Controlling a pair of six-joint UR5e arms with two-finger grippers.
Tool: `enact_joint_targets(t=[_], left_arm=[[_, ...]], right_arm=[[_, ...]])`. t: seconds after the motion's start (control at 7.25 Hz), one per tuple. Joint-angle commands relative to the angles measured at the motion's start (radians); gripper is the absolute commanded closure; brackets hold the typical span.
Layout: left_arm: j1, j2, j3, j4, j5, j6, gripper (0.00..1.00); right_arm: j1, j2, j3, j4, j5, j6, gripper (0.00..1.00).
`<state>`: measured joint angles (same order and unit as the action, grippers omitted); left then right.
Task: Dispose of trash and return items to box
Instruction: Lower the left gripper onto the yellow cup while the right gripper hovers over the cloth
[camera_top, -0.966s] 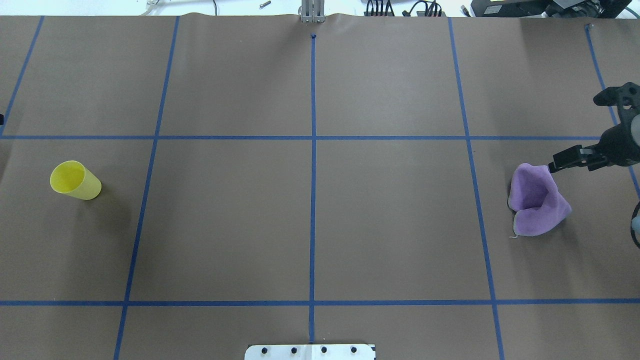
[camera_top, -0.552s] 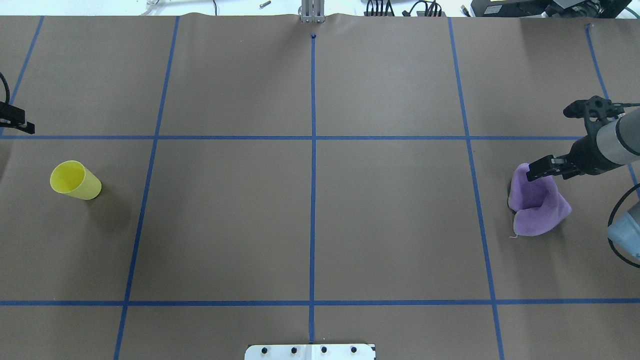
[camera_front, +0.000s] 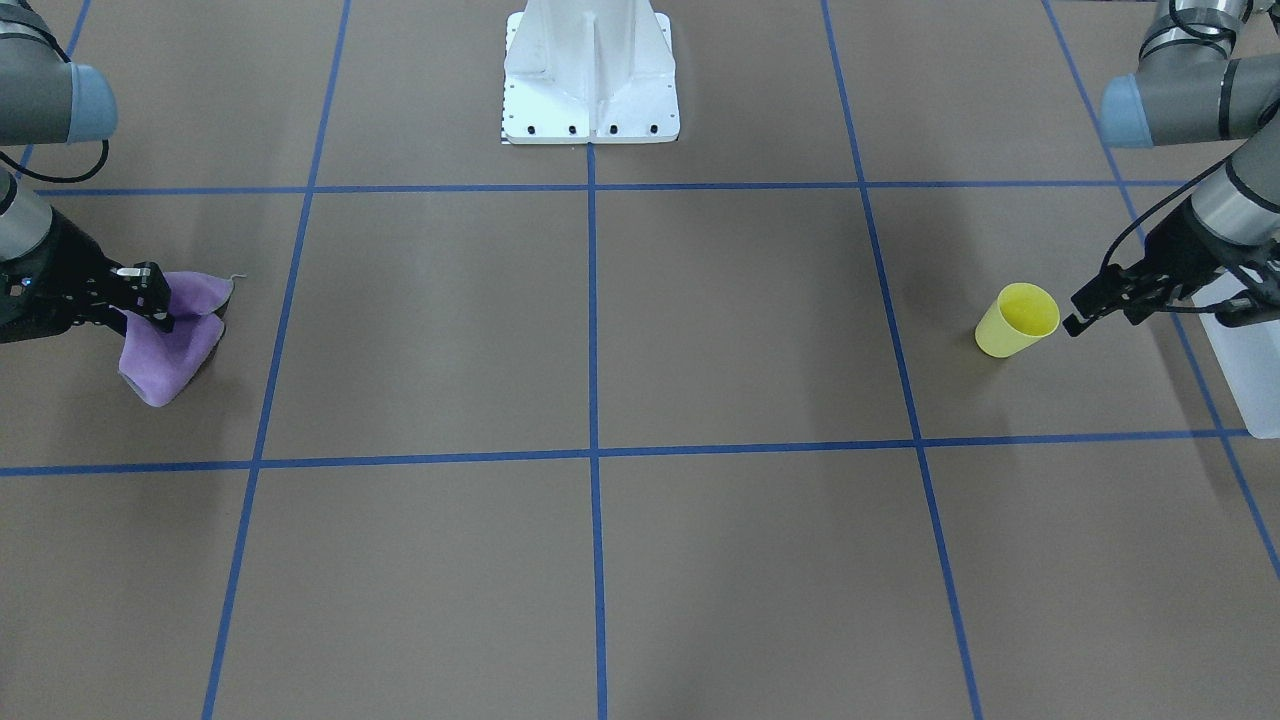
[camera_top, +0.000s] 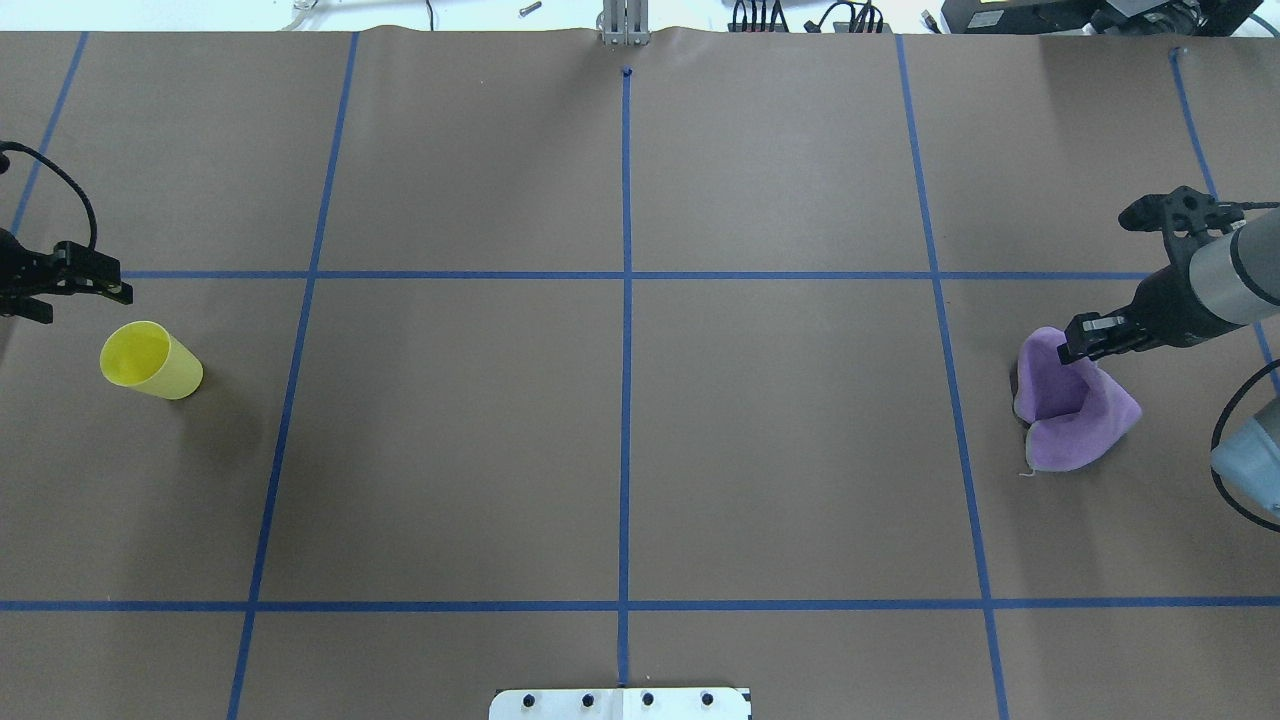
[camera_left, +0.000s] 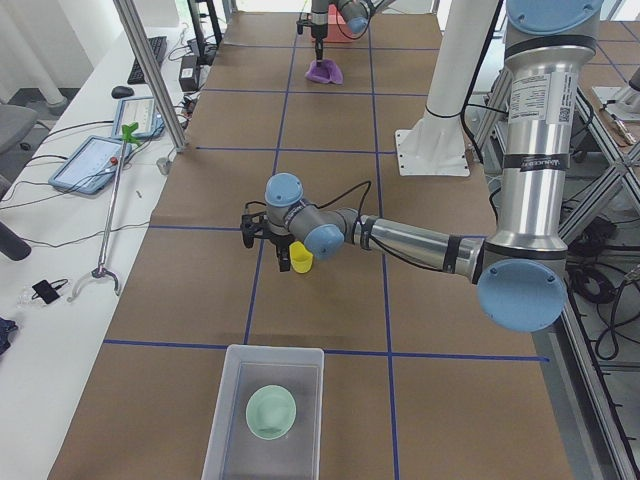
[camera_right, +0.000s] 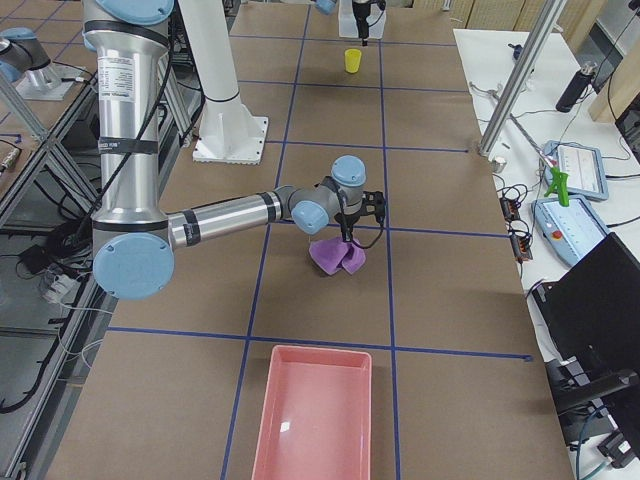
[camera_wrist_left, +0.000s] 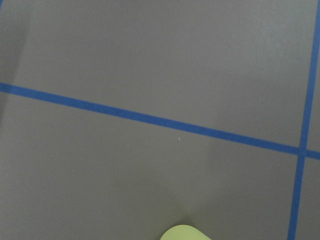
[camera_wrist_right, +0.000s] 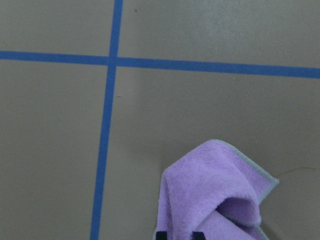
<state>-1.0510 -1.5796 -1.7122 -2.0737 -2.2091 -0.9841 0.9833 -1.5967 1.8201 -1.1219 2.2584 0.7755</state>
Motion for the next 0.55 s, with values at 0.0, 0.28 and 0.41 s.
enact_joint_targets(t=[0.0, 0.28, 0.41], left_arm=[[0.049, 0.053, -0.001, -0.055, 0.037, 0.011, 0.04], [0.055, 0.092, 0.008, -0.120, 0.037, 0.010, 0.06], [0.071, 0.090, 0.006, -0.120, 0.037, -0.004, 0.12]], right_arm=[[0.063, 0.011, 0.041, -0.024, 0.062, 0.001, 1.00], [0.081, 0.020, 0.041, -0.025, 0.066, 0.001, 1.00], [0.116, 0.029, 0.042, -0.041, 0.104, 0.001, 1.00]])
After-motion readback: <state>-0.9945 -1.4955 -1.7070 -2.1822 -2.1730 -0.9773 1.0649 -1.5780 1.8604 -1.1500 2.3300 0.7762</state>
